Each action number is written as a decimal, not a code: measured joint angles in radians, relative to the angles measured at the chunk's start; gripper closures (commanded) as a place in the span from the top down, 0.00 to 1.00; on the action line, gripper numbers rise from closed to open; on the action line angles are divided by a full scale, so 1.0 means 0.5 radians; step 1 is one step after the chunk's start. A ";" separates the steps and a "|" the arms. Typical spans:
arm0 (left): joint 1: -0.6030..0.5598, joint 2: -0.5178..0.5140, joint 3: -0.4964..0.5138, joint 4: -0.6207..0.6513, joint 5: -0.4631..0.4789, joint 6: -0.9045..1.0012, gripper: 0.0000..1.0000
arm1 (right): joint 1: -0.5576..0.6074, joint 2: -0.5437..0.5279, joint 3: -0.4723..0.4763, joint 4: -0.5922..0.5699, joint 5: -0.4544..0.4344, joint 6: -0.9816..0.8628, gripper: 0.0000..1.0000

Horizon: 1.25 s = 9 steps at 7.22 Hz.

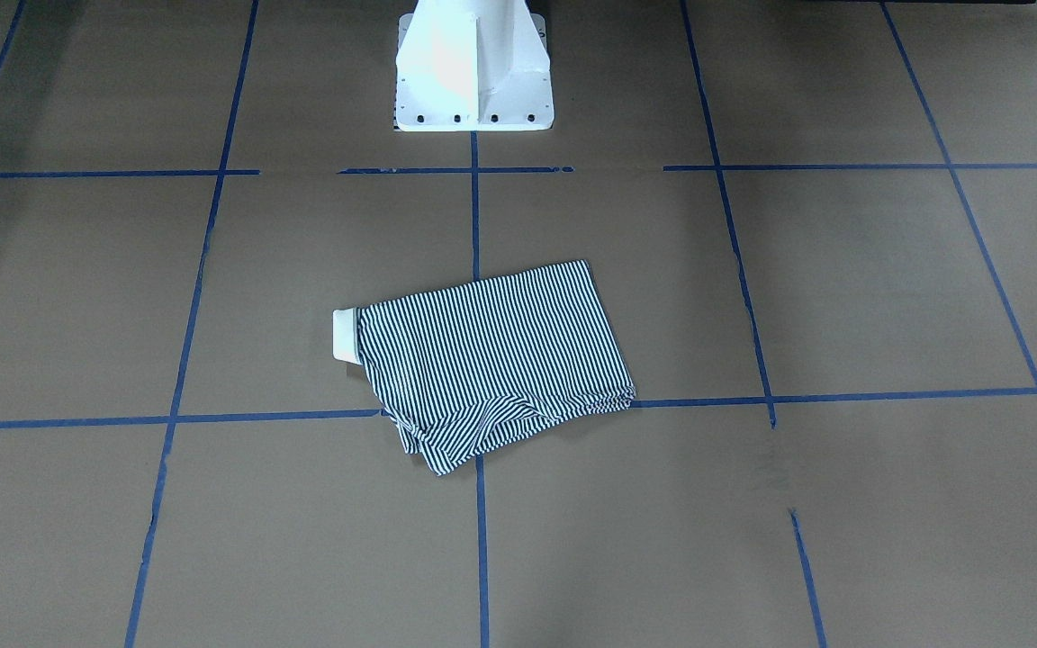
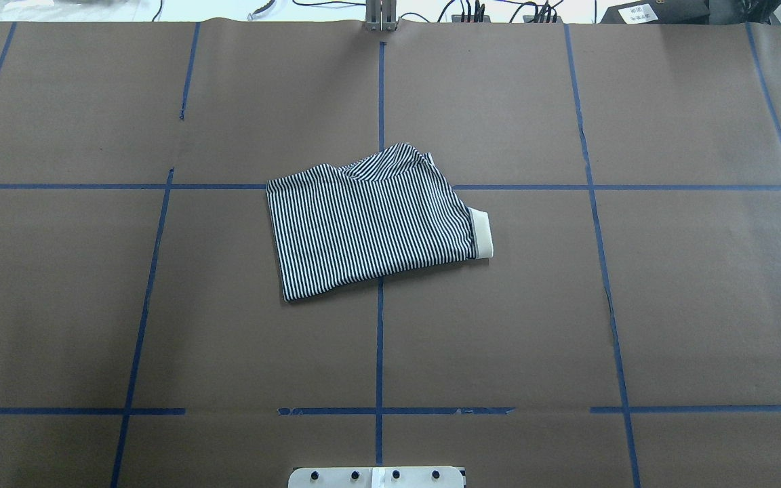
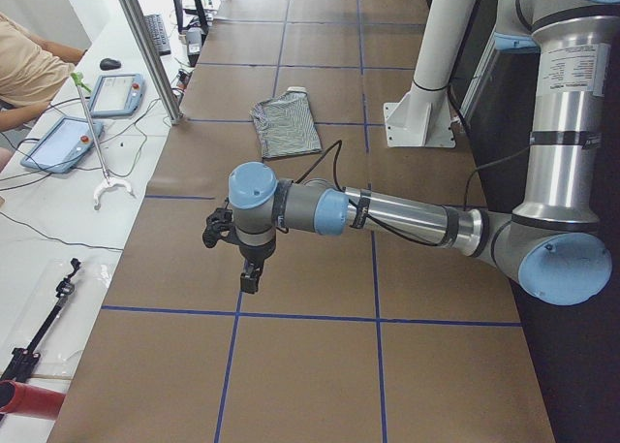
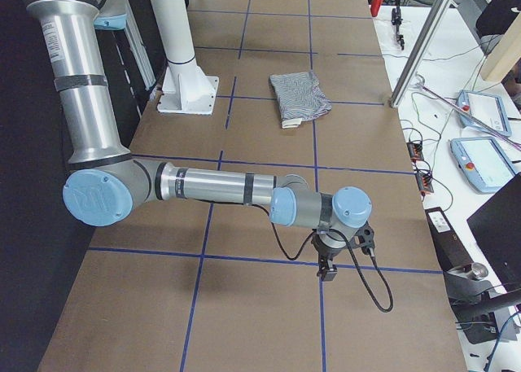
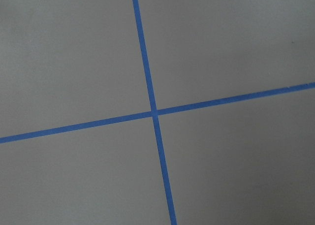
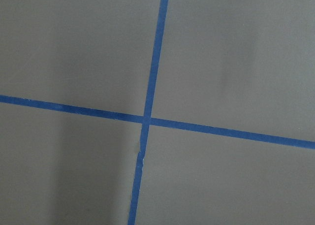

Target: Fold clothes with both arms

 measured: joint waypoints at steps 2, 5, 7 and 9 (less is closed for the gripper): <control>-0.001 0.140 -0.045 0.006 -0.001 0.020 1.00 | -0.008 0.019 -0.051 0.005 -0.005 -0.005 1.00; -0.015 0.152 0.050 -0.052 -0.035 0.021 1.00 | -0.011 0.015 -0.002 0.004 -0.017 -0.002 1.00; -0.039 0.151 0.071 -0.042 -0.141 0.002 1.00 | -0.005 -0.006 0.042 -0.010 -0.023 -0.001 1.00; -0.047 0.140 0.078 0.012 -0.165 -0.009 1.00 | 0.046 -0.045 0.181 -0.115 -0.072 0.005 1.00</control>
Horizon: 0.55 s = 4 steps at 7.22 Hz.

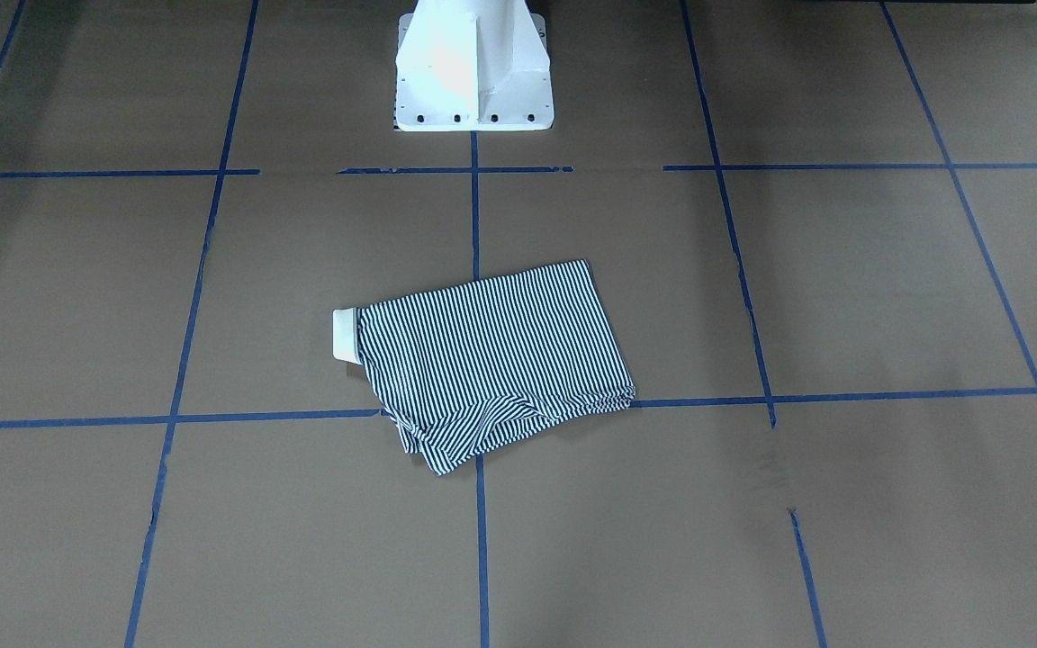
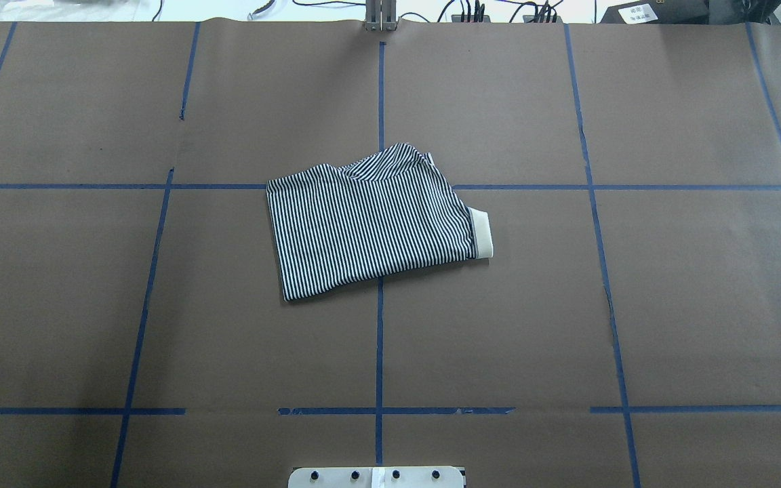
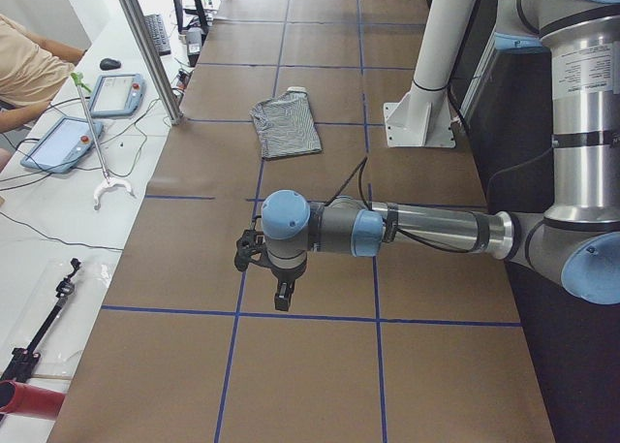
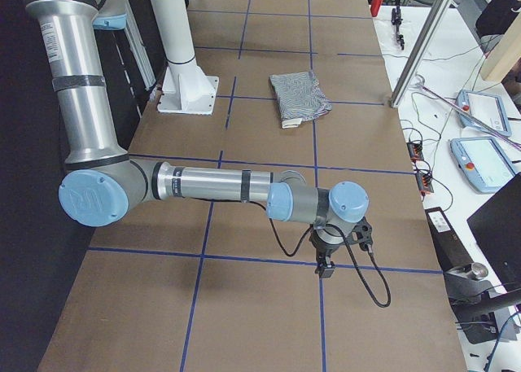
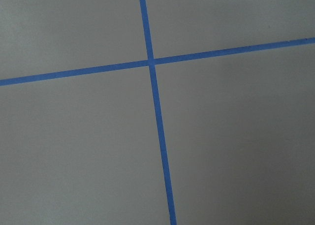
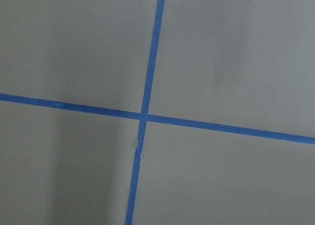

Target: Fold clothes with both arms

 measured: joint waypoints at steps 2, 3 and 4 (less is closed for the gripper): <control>-0.003 -0.004 0.044 0.009 -0.008 0.002 1.00 | 0.019 -0.128 0.280 -0.179 -0.109 0.091 1.00; -0.002 -0.015 0.095 -0.015 -0.014 0.008 1.00 | 0.020 -0.200 0.359 -0.196 -0.090 0.156 1.00; -0.001 -0.035 0.137 -0.056 -0.016 0.010 1.00 | 0.020 -0.244 0.396 -0.191 -0.044 0.186 1.00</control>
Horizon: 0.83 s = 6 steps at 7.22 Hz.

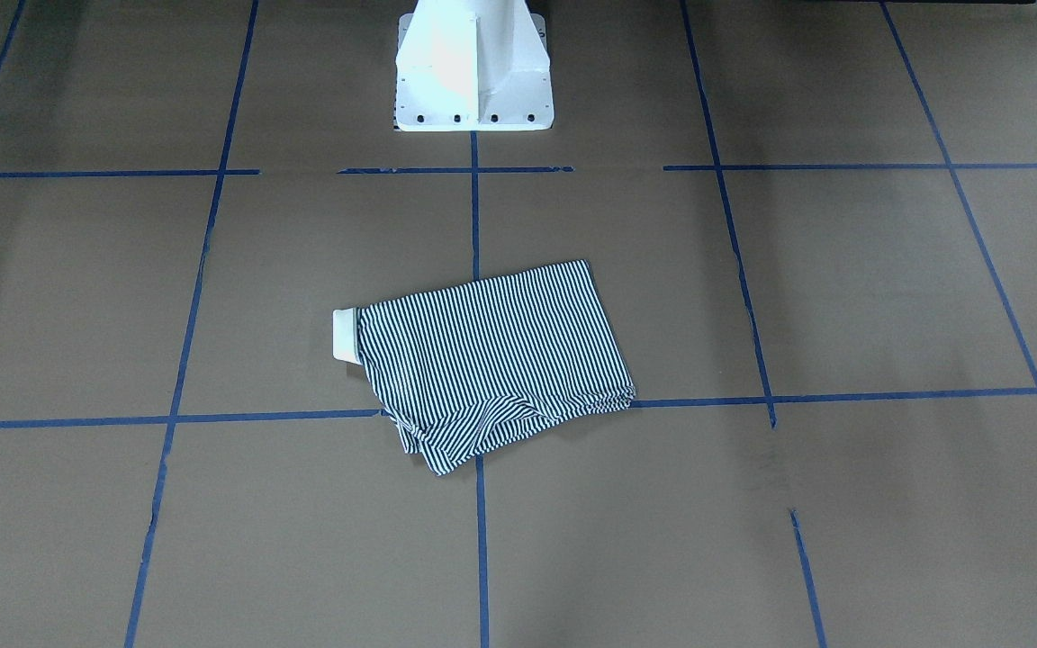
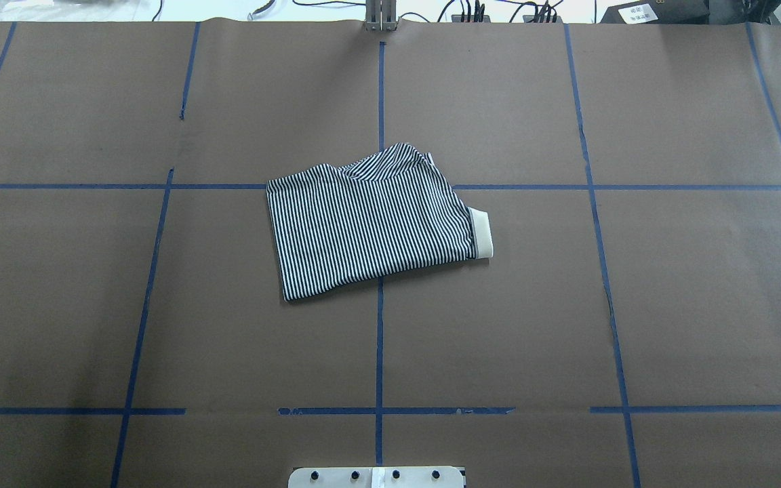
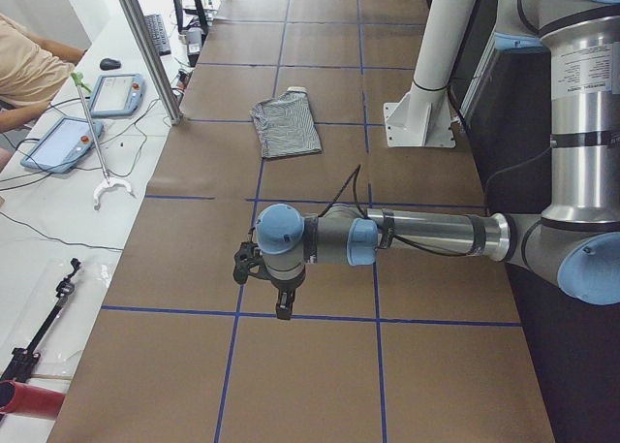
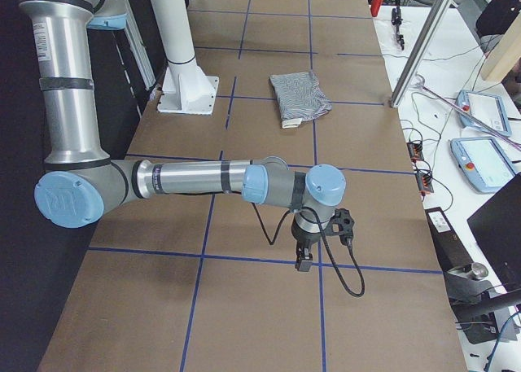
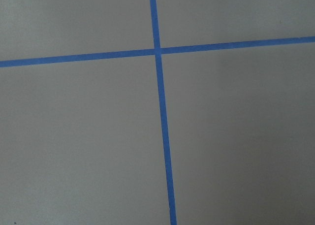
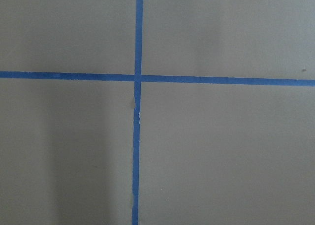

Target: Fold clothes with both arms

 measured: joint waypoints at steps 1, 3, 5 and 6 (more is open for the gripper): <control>0.000 -0.019 0.022 -0.032 0.002 -0.002 1.00 | 0.000 -0.018 0.017 0.005 0.030 0.011 1.00; -0.002 -0.034 -0.002 -0.041 -0.002 -0.004 1.00 | -0.002 -0.026 0.032 0.011 0.050 0.014 1.00; -0.003 -0.033 -0.018 -0.041 0.003 -0.009 1.00 | -0.006 -0.037 0.031 0.017 0.069 0.013 1.00; -0.005 -0.030 -0.033 -0.043 0.017 -0.012 1.00 | -0.008 -0.052 0.025 0.029 0.078 0.010 1.00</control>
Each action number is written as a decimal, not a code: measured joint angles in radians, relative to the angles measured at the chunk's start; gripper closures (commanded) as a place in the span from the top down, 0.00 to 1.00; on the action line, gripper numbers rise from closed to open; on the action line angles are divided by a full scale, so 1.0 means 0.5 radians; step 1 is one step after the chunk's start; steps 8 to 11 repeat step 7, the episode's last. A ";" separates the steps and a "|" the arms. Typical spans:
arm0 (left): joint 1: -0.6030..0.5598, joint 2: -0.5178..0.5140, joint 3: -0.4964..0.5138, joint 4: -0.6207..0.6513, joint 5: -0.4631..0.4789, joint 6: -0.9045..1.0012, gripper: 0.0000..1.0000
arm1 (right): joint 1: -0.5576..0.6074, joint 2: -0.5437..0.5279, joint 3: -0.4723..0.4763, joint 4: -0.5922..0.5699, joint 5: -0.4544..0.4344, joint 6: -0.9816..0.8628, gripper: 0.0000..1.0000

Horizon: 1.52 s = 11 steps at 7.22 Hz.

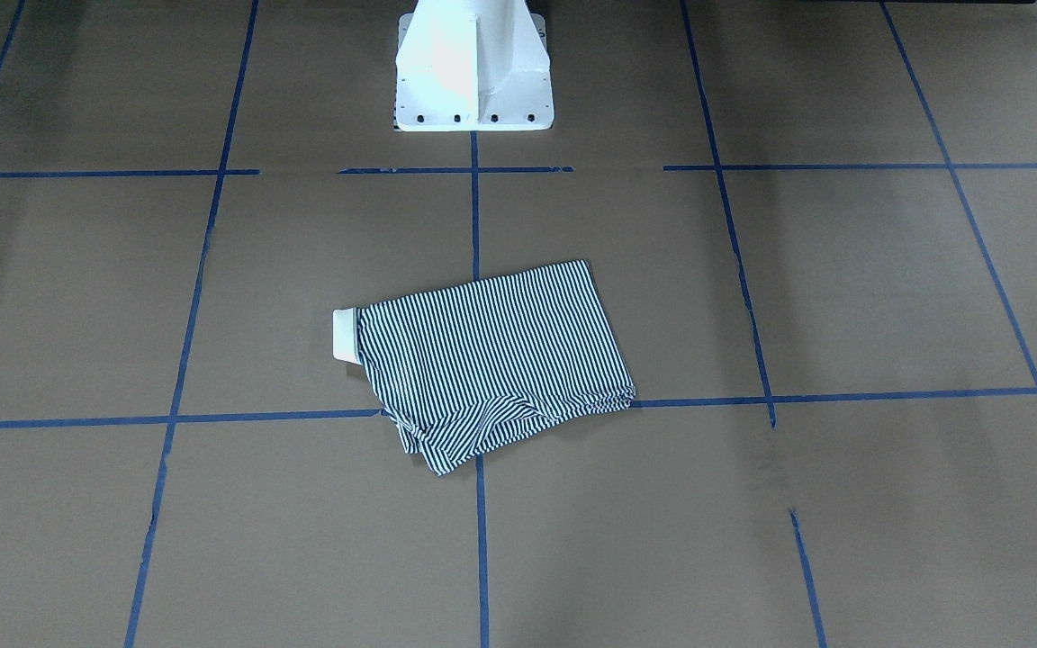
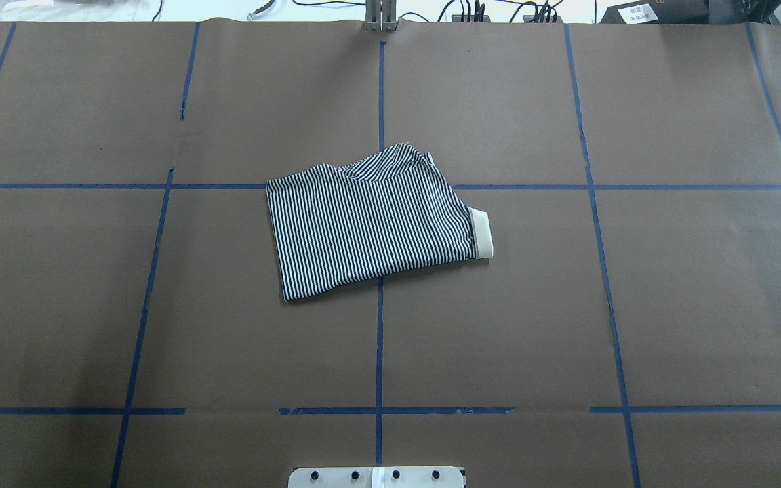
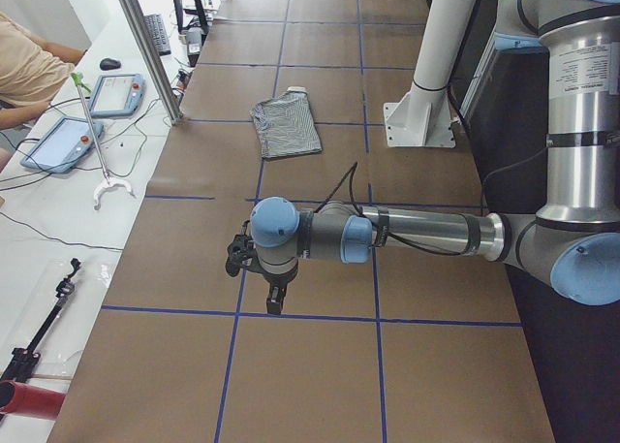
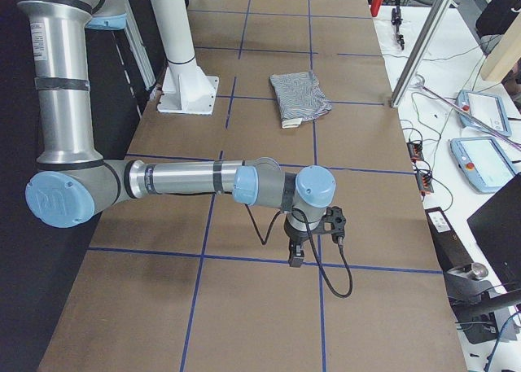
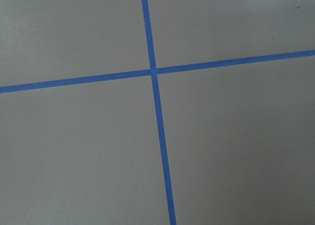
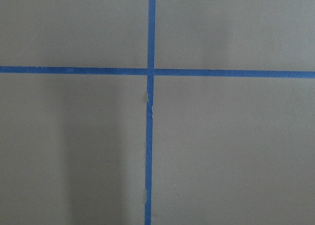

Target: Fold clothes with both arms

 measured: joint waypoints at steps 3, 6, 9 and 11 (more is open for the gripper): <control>-0.001 0.016 -0.069 0.000 0.008 -0.001 1.00 | -0.008 -0.022 0.000 0.052 0.004 -0.004 1.00; 0.000 0.028 -0.064 -0.003 -0.011 0.004 1.00 | -0.017 -0.024 0.003 0.062 0.021 -0.012 1.00; 0.001 0.023 -0.053 -0.013 -0.011 0.005 1.00 | -0.026 -0.024 0.002 0.064 0.025 -0.013 1.00; 0.001 0.023 -0.053 -0.013 -0.011 0.005 1.00 | -0.026 -0.024 0.002 0.064 0.025 -0.013 1.00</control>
